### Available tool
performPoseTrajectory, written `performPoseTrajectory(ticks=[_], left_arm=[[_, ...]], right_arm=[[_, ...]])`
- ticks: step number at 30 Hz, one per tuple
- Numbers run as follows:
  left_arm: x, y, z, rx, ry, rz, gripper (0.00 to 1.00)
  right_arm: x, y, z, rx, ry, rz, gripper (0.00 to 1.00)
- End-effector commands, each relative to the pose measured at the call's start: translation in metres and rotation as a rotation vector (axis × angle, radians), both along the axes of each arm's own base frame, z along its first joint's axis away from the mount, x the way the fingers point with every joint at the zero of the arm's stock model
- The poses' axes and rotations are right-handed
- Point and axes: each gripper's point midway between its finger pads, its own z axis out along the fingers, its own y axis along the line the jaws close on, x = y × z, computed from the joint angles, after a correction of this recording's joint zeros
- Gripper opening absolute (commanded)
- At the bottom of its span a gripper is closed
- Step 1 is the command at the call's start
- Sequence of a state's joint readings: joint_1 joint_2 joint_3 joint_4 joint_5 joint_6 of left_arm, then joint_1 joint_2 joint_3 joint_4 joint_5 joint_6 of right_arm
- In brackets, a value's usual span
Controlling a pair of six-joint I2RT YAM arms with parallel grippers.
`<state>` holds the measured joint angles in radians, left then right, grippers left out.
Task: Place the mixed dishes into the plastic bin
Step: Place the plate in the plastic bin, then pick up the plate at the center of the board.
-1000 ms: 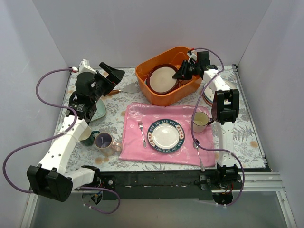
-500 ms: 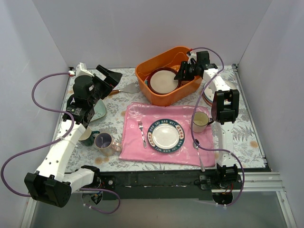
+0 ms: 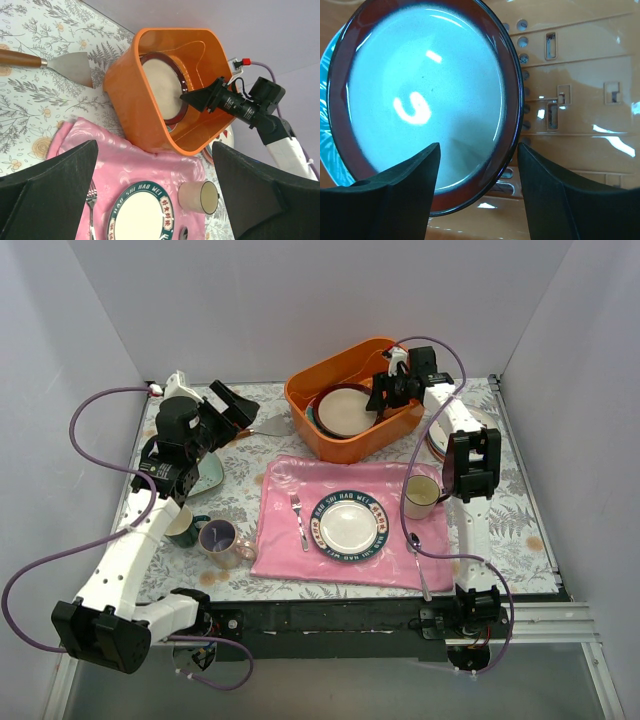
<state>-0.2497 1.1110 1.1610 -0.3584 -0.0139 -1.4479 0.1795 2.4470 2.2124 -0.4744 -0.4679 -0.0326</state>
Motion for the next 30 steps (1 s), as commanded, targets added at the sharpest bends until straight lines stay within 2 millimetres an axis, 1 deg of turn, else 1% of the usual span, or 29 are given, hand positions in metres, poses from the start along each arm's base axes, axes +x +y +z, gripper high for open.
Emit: performPoseTrajectory(ticks=[1, 2, 3, 4, 5, 6, 7, 9, 10, 12, 13, 14, 15, 16, 18, 19, 20, 21, 22, 23, 24, 25, 26, 27, 28, 29, 30], left_arm=[[0.001, 0.004, 0.018, 0.089, -0.047, -0.031, 0.98], [0.002, 0.003, 0.019, 0.099, -0.049, -0.035, 0.98], [0.005, 0.003, 0.015, 0.125, -0.043, -0.042, 0.98], [0.005, -0.003, 0.015, 0.123, -0.044, -0.077, 0.98], [0.006, -0.004, 0.020, 0.128, -0.053, -0.087, 0.98], [0.007, -0.008, 0.019, 0.136, -0.053, -0.111, 0.98], [0.010, -0.010, 0.016, 0.143, -0.046, -0.121, 0.98], [0.012, -0.013, 0.017, 0.147, -0.051, -0.146, 0.98], [0.013, -0.016, 0.015, 0.155, -0.047, -0.160, 0.98], [0.015, -0.020, 0.016, 0.154, -0.054, -0.182, 0.98], [0.016, -0.021, 0.015, 0.157, -0.051, -0.191, 0.98], [0.016, -0.022, 0.014, 0.159, -0.054, -0.201, 0.98], [0.017, -0.024, 0.014, 0.158, -0.058, -0.207, 0.98], [0.017, -0.025, 0.012, 0.156, -0.055, -0.221, 0.98], [0.019, -0.028, 0.006, 0.149, -0.038, -0.241, 0.98], [0.018, -0.030, 0.004, 0.143, -0.033, -0.260, 0.98], [0.019, -0.032, 0.002, 0.136, -0.027, -0.269, 0.98], [0.019, -0.034, 0.001, 0.131, -0.023, -0.276, 0.98], [0.018, -0.036, 0.000, 0.124, -0.023, -0.292, 0.98], [0.018, -0.037, 0.001, 0.117, -0.027, -0.294, 0.98], [0.018, -0.038, 0.002, 0.112, -0.031, -0.299, 0.98], [0.016, -0.040, 0.002, 0.108, -0.033, -0.311, 0.98], [0.016, -0.041, 0.003, 0.099, -0.037, -0.314, 0.98], [0.016, -0.042, 0.004, 0.095, -0.041, -0.319, 0.98], [0.015, -0.043, 0.005, 0.090, -0.044, -0.324, 0.98], [0.015, -0.045, 0.006, 0.083, -0.051, -0.336, 0.98], [0.013, -0.046, 0.008, 0.075, -0.057, -0.341, 0.98]], right_arm=[[0.003, 0.002, 0.086, -0.056, -0.264, 0.121, 0.73], [-0.001, 0.003, 0.090, -0.064, -0.279, 0.147, 0.73], [-0.005, 0.006, 0.098, -0.058, -0.303, 0.185, 0.73], [-0.010, 0.006, 0.115, -0.063, -0.341, 0.208, 0.73], [-0.011, 0.004, 0.124, -0.091, -0.390, 0.239, 0.74], [-0.013, 0.003, 0.134, -0.103, -0.415, 0.249, 0.75], [-0.018, 0.001, 0.154, -0.117, -0.462, 0.261, 0.75], [-0.024, -0.002, 0.172, -0.155, -0.523, 0.292, 0.76], [-0.032, -0.005, 0.190, -0.166, -0.559, 0.298, 0.76], [-0.042, -0.008, 0.205, -0.199, -0.615, 0.332, 0.77], [-0.053, -0.011, 0.216, -0.210, -0.638, 0.342, 0.77], [-0.059, -0.013, 0.223, -0.225, -0.667, 0.356, 0.79], [-0.064, -0.016, 0.226, -0.254, -0.691, 0.370, 0.79], [-0.076, -0.020, 0.239, -0.270, -0.728, 0.371, 0.80], [-0.086, -0.027, 0.249, -0.300, -0.759, 0.369, 0.82], [-0.096, -0.033, 0.265, -0.303, -0.786, 0.351, 0.83], [-0.100, -0.038, 0.263, -0.303, -0.772, 0.342, 0.83], [-0.109, -0.048, 0.278, -0.293, -0.784, 0.309, 0.84], [-0.114, -0.053, 0.281, -0.290, -0.782, 0.295, 0.83], [-0.119, -0.058, 0.278, -0.287, -0.767, 0.286, 0.84], [-0.128, -0.069, 0.289, -0.297, -0.782, 0.258, 0.84], [-0.133, -0.075, 0.291, -0.306, -0.785, 0.245, 0.84], [-0.137, -0.080, 0.282, -0.313, -0.762, 0.236, 0.85], [-0.146, -0.091, 0.293, -0.328, -0.784, 0.207, 0.86], [-0.151, -0.096, 0.295, -0.332, -0.783, 0.190, 0.87], [-0.155, -0.103, 0.293, -0.338, -0.773, 0.173, 0.87], [-0.163, -0.115, 0.291, -0.350, -0.764, 0.139, 0.88]])
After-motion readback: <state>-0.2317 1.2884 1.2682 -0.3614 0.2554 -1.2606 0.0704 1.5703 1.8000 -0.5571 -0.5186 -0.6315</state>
